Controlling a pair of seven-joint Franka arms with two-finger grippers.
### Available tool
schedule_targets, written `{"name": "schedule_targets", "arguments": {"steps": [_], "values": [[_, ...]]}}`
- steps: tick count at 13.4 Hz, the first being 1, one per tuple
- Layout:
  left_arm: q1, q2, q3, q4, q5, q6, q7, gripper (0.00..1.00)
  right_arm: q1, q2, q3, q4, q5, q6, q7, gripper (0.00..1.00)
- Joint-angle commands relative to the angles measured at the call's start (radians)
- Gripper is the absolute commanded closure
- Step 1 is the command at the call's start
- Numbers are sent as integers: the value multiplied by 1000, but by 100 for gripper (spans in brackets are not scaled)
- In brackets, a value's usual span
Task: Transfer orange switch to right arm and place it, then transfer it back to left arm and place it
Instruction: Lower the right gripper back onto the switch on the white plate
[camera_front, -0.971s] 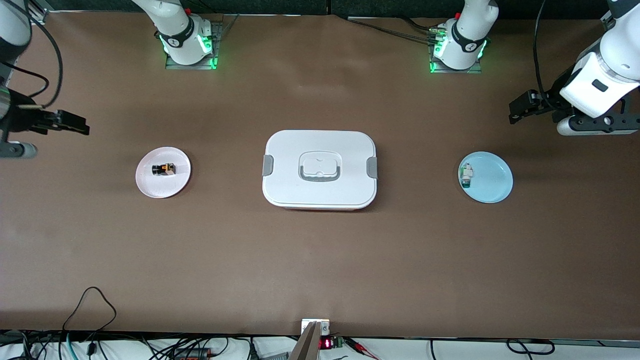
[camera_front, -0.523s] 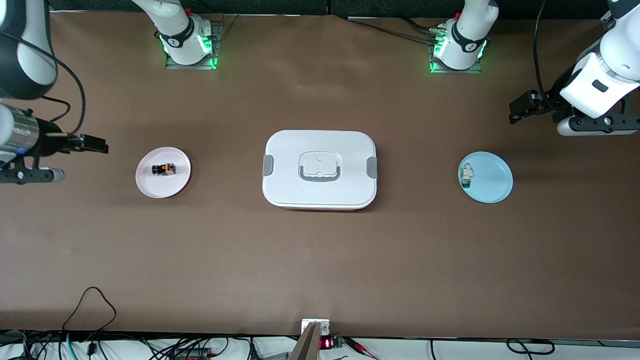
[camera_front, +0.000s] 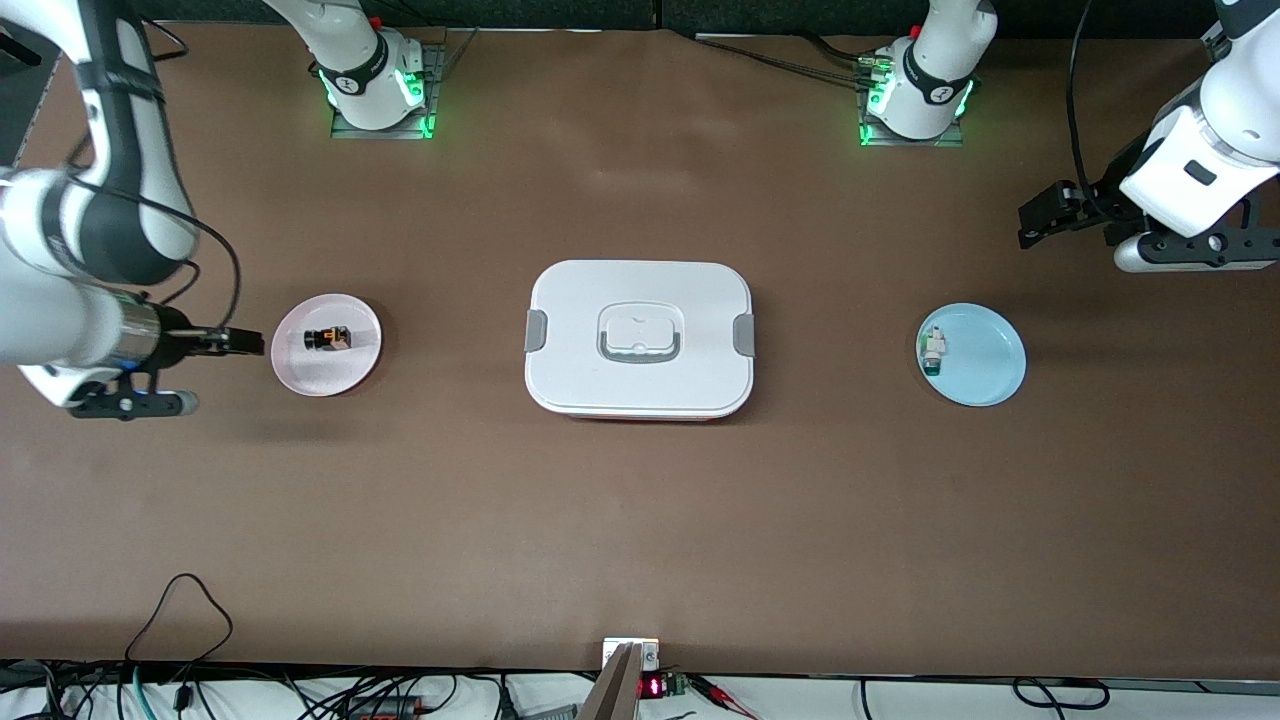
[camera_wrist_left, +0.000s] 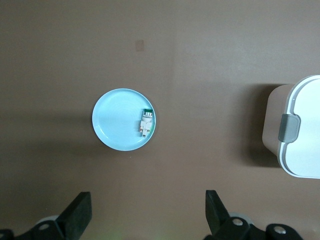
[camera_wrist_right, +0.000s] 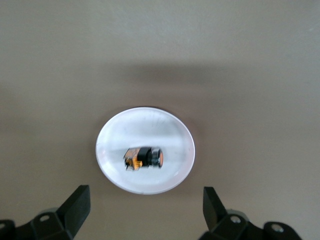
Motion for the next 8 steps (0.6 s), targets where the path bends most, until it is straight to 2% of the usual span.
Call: {"name": "schedule_targets", "arguments": {"steps": [1,4,8], "values": [[2,5,3,18,-12,-10,13,0,-6,-72,4,-241,-7,200,1,0],[4,5,3,18,-12,-10,13,0,14,-73,8,-336,-11,331,3,0],[5,5,3,18,-12,-10,13,0,63,-57,10,-387,-42,423,0,0]]}}
